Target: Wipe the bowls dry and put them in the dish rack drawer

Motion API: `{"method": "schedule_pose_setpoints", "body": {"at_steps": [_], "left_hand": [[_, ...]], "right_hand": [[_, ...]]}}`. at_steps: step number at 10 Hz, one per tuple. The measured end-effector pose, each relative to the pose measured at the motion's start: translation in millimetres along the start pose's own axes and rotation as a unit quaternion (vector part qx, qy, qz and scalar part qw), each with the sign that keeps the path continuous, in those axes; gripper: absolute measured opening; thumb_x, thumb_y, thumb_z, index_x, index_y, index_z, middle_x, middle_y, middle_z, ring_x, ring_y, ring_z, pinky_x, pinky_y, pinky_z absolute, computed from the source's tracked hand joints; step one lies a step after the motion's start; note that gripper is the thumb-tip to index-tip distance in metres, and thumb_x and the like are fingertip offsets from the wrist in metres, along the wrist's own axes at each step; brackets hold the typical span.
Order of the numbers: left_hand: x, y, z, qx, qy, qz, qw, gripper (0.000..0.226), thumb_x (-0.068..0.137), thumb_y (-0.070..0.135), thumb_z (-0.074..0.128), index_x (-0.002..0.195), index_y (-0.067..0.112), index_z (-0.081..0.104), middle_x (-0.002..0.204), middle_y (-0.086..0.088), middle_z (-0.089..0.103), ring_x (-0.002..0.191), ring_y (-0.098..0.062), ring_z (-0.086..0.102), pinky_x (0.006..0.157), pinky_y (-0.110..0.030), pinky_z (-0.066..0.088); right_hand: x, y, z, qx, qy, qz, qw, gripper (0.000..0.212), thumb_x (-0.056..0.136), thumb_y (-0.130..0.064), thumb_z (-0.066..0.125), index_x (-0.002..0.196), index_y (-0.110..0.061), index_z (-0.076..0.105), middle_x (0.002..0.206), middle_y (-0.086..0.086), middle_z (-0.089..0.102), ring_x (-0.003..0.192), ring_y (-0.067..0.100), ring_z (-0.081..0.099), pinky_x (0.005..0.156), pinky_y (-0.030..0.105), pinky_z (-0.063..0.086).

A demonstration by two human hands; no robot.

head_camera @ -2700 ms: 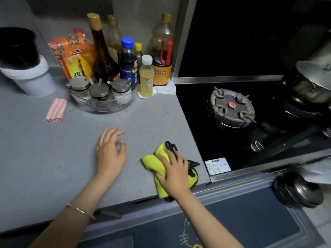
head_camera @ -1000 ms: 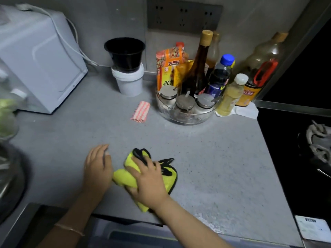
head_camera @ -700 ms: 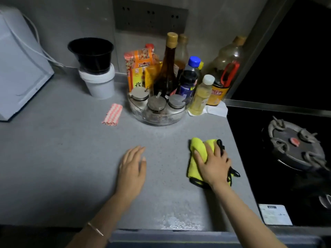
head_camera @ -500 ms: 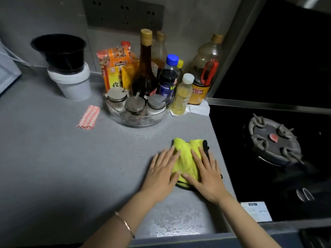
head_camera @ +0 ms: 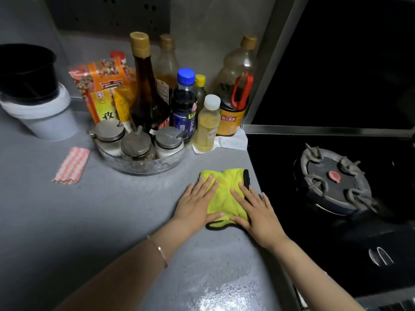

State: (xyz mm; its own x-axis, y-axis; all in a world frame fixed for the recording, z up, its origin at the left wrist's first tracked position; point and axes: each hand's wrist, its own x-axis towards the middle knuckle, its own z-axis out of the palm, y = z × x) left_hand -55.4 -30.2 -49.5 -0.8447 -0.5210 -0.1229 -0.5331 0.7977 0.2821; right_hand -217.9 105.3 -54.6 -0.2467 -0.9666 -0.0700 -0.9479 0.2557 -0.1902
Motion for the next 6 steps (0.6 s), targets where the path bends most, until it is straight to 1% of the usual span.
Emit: {"method": "schedule_pose_setpoints", "body": {"at_steps": [1, 2, 3, 4, 5, 6], "left_hand": [[39.2, -1.3, -5.6, -0.008, -0.011, -0.031, 0.999, 0.085, 0.090, 0.064, 0.035, 0.151, 0.025, -0.011, 0.159, 0.003, -0.017, 0.146, -0.014, -0.016, 0.116, -0.032, -0.007], [66.1, -4.2, -10.6, 0.000, -0.013, -0.052, 0.999, 0.085, 0.091, 0.062, 0.036, 0.151, 0.024, -0.010, 0.159, 0.002, -0.017, 0.146, -0.015, -0.015, 0.117, -0.033, -0.006], [76.1, -5.2, -10.8, -0.001, -0.012, -0.063, 0.998, 0.085, 0.091, 0.062, 0.035, 0.151, 0.024, -0.012, 0.159, 0.002, -0.018, 0.146, -0.016, -0.015, 0.117, -0.034, -0.005], [73.8, -2.7, -11.6, -0.001, -0.021, -0.074, 0.997, 0.083, 0.092, 0.063, 0.034, 0.151, 0.025, -0.011, 0.159, 0.002, -0.018, 0.146, -0.017, -0.015, 0.117, -0.035, -0.004], [63.1, 1.4, -25.8, 0.031, -0.026, -0.070, 0.997, 0.076, 0.094, 0.060, 0.031, 0.152, 0.025, -0.005, 0.160, -0.001, -0.011, 0.147, -0.019, -0.010, 0.117, -0.036, -0.002], [48.3, 1.8, -41.8, 0.041, -0.023, -0.047, 0.998, 0.067, 0.098, 0.053, 0.028, 0.153, 0.024, 0.001, 0.161, -0.003, -0.004, 0.147, -0.021, -0.007, 0.118, -0.037, -0.001]], "right_hand": [[35.6, 16.9, -6.9, 0.003, -0.009, 0.017, 1.000, 0.092, 0.062, -0.088, -0.014, 0.142, -0.044, -0.006, 0.154, -0.019, -0.009, 0.147, 0.015, 0.002, 0.116, 0.036, -0.004], [62.8, 26.6, -13.1, -0.010, -0.022, 0.025, 0.999, 0.086, 0.065, -0.085, -0.009, 0.141, -0.044, -0.011, 0.155, -0.019, -0.010, 0.147, 0.014, -0.003, 0.116, 0.037, -0.005], [73.3, 29.2, -16.5, -0.031, -0.044, 0.030, 0.998, 0.073, 0.084, -0.070, 0.019, 0.145, -0.041, -0.007, 0.158, -0.014, -0.010, 0.147, 0.014, -0.007, 0.116, 0.037, -0.006], [73.5, 23.7, -20.0, -0.032, -0.068, 0.049, 0.996, 0.066, 0.095, -0.057, 0.031, 0.149, -0.039, -0.004, 0.158, -0.012, -0.012, 0.146, 0.015, -0.009, 0.117, 0.039, -0.007], [71.3, 12.0, -31.1, -0.057, -0.086, 0.065, 0.993, 0.066, 0.097, -0.054, 0.033, 0.150, -0.037, -0.003, 0.159, -0.007, -0.011, 0.147, 0.018, -0.006, 0.117, 0.040, -0.005], [61.7, 3.3, -45.8, -0.064, -0.099, 0.058, 0.991, 0.067, 0.097, -0.050, 0.038, 0.151, -0.035, 0.001, 0.160, -0.004, -0.005, 0.147, 0.019, -0.003, 0.116, 0.039, -0.006]]}}
